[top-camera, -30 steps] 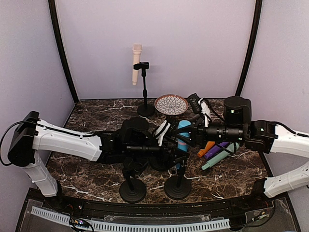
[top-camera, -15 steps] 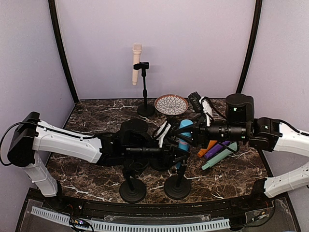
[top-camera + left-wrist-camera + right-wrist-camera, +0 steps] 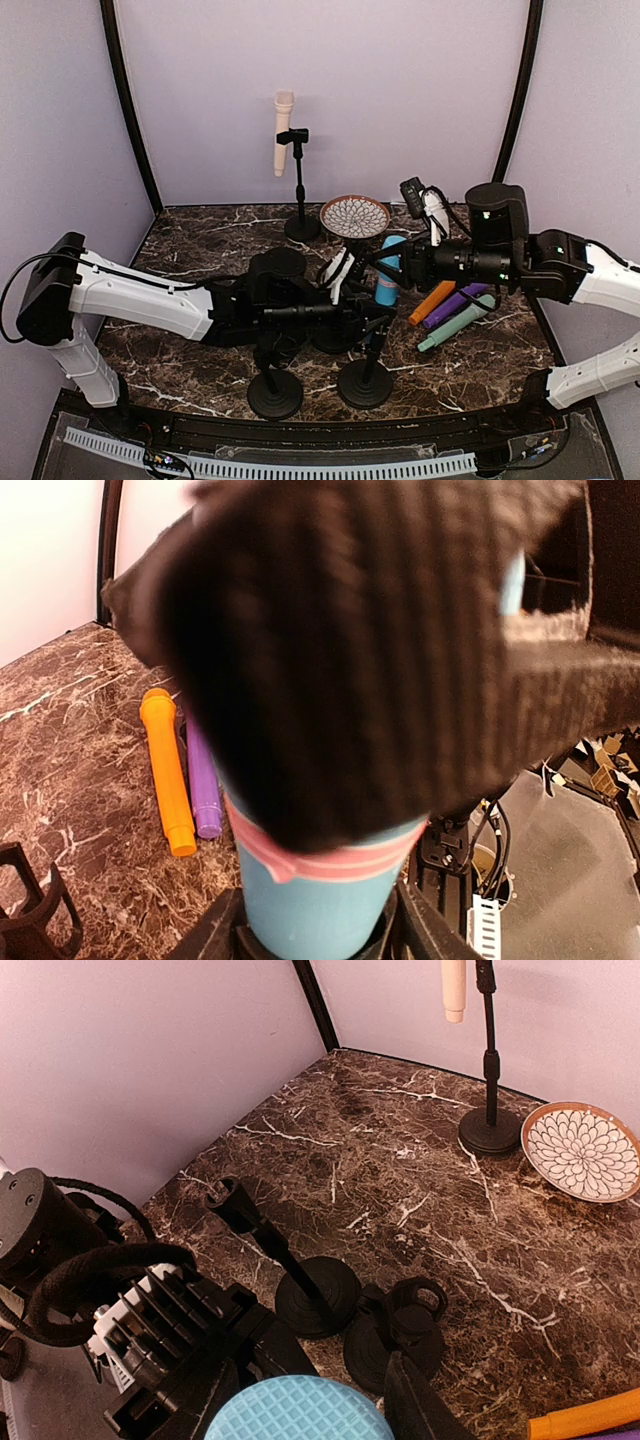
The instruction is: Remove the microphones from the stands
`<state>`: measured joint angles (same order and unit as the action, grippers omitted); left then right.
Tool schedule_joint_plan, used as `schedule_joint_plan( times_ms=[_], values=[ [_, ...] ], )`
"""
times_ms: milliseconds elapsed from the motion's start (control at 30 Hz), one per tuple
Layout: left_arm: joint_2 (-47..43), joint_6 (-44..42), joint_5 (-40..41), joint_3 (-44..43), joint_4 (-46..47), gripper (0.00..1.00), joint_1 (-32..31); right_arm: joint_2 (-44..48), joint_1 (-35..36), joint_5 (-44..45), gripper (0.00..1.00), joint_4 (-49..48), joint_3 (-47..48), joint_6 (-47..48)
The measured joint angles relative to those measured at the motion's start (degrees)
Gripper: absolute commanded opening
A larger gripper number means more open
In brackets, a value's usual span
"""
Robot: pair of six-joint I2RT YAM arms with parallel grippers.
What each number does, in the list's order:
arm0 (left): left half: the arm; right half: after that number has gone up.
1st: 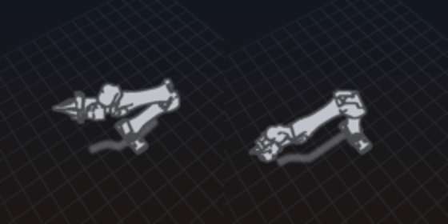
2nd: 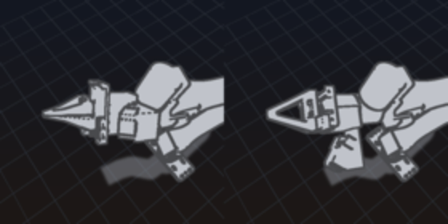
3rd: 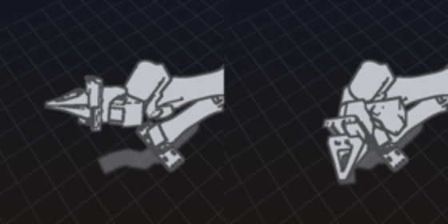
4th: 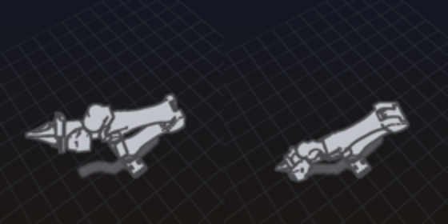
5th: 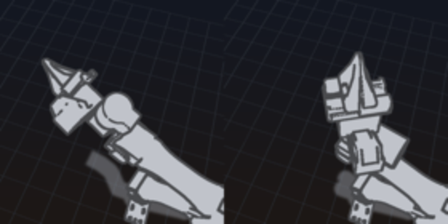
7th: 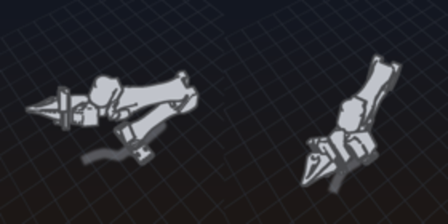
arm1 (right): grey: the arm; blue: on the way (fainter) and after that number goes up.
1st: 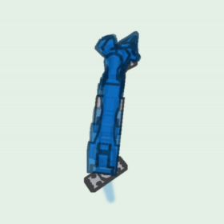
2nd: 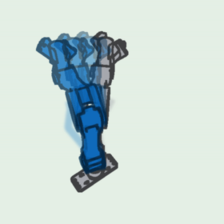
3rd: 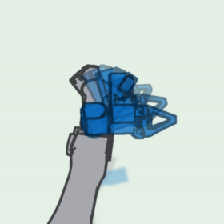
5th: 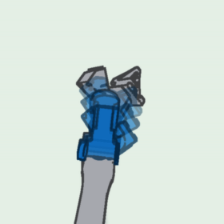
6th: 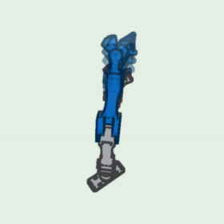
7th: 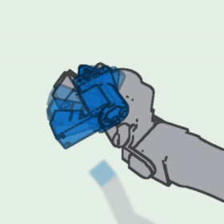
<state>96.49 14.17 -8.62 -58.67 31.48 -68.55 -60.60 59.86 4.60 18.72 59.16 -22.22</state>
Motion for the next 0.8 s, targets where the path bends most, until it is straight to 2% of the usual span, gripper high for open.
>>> schedule_joint_plan(
  times_ms=[800],
  values=[
    [0.3, -0.9, 2.1, 0.7, 1.1, 0.49, -0.5, -1.0, 0.2, 1.4, 0.00, 2.4, 2.1, -0.3]
  ],
)
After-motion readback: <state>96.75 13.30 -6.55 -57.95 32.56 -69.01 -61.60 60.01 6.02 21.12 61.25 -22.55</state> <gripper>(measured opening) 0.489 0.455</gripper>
